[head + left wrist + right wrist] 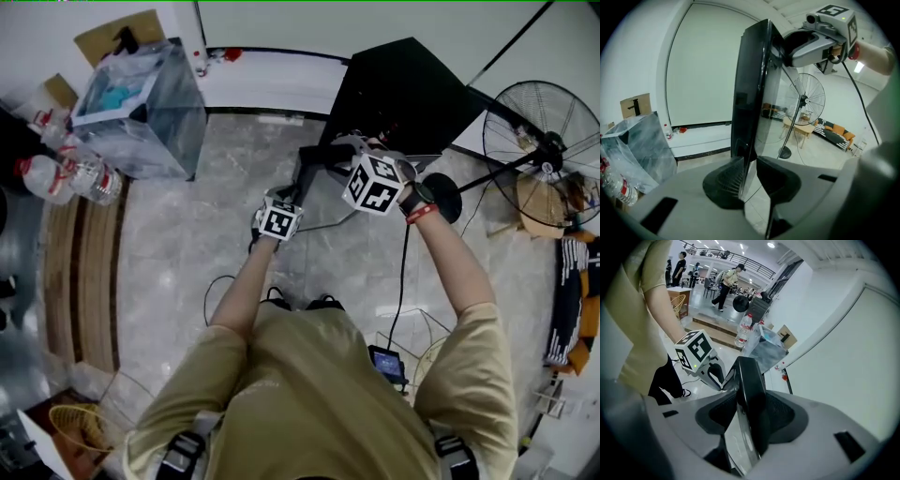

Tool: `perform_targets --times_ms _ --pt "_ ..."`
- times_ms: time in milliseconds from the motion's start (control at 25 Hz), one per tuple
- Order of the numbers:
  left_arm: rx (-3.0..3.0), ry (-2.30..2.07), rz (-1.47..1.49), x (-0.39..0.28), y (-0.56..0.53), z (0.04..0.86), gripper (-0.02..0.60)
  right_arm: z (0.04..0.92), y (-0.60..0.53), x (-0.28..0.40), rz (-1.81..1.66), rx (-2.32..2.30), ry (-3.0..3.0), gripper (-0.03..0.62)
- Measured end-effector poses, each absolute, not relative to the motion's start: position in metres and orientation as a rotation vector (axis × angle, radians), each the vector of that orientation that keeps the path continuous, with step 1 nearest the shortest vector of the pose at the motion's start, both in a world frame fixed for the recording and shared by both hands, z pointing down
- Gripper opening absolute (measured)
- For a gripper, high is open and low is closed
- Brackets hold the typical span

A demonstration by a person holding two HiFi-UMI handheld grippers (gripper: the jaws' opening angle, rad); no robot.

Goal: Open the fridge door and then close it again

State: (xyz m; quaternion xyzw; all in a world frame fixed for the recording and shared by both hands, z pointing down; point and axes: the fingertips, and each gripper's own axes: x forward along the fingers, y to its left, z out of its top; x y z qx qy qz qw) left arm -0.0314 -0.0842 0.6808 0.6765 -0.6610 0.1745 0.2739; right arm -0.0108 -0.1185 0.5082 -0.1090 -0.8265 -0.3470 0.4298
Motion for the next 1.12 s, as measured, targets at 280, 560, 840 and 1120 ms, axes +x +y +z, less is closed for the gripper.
perform_targets --times_ms 280,560,840,1120 --pt "1.844 -1.728 0.533 -0.045 -0.1 0.685 0.097 0.508 -0.134 -0.024 -0.835 -0.218 -2.056 0.209" --pt "1.867 -1.711 0.555 -0.062 -0.115 0.69 0.097 0.511 -0.147 -0.038 -0.799 -0.163 -2.07 0.209" --pt "1.883 -1.698 0.593 -0.078 -0.135 0.691 0.097 0.51 -0.166 -0.052 -0.721 -0.105 -2.102 0.21" --pt "1.927 -1.665 0.635 -0.1 -0.16 0.691 0.097 0.511 -0.187 -0.071 -0.658 -0.055 -2.122 0.209"
